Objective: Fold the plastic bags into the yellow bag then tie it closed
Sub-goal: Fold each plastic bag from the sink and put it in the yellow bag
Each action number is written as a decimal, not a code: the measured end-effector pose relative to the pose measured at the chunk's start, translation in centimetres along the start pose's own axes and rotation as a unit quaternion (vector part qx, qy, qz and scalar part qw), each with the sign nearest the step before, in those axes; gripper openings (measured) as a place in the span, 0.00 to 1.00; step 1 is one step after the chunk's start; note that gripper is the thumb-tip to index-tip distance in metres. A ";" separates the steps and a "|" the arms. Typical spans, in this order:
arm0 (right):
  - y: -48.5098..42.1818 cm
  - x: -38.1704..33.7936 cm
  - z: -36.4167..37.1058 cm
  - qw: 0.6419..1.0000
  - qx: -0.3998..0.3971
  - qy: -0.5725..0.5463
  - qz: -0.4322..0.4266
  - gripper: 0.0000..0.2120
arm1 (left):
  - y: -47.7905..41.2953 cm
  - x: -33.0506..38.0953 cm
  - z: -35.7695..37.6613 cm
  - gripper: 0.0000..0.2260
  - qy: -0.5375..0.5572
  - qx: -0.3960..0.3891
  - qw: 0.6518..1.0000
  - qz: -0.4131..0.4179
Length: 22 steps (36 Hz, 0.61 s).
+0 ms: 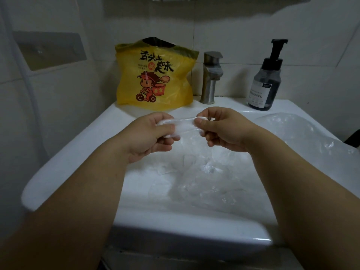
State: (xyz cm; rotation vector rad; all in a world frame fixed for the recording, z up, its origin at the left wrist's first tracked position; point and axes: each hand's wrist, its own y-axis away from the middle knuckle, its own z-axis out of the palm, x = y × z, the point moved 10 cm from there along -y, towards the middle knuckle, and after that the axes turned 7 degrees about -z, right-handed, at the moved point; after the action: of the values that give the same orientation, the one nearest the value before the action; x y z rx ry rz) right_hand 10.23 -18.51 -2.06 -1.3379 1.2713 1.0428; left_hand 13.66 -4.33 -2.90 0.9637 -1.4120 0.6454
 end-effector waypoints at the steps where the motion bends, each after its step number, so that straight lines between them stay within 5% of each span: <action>1: 0.0 -0.2 0.0 1.000 -0.003 -0.005 -0.004 0.03 | 0.1 0.1 0.1 0.05 0.010 -0.005 1.000 0.001; 11: 0.7 -2.4 1.2 0.978 -0.067 -0.196 -0.038 0.11 | 1.0 1.7 0.9 0.09 0.246 -0.096 0.964 0.001; 19: 0.6 -2.9 1.3 0.976 -0.060 -0.201 -0.055 0.01 | 1.1 1.9 0.8 0.10 0.253 -0.106 0.962 0.015; 22: 0.4 -2.5 0.9 0.991 -0.046 -0.109 -0.064 0.06 | 0.4 1.5 0.2 0.08 0.184 -0.054 0.981 0.028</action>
State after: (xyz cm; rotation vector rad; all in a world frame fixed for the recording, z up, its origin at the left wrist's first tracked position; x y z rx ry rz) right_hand 9.62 -17.17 0.26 -1.3163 0.9735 1.1357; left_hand 13.36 -4.52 -1.32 0.6794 -1.1343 0.7383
